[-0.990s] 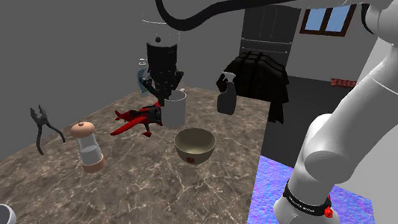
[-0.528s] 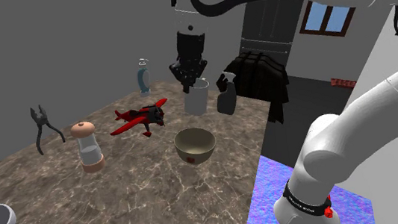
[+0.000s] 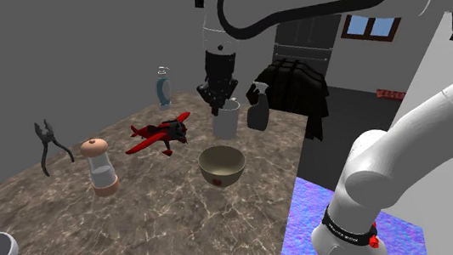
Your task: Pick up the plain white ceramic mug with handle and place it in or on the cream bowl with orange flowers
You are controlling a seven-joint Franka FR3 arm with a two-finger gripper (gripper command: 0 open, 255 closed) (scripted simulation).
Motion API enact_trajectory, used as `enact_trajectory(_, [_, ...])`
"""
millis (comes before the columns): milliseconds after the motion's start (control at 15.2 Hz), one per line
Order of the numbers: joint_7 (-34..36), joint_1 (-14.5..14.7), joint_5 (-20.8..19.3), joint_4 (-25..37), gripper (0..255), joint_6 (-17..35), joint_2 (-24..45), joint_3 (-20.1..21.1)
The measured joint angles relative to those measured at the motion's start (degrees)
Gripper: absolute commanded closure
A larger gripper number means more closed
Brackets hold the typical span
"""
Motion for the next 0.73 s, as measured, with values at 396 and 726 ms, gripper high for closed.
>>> enact_trajectory(396, [0.0, 0.2, 0.2, -4.6, 255, 4.6, 0.0, 0.3])
enact_trajectory(726, [0.1, 0.3, 0.5, -8.3, 255, 8.5, 0.2, 0.7])
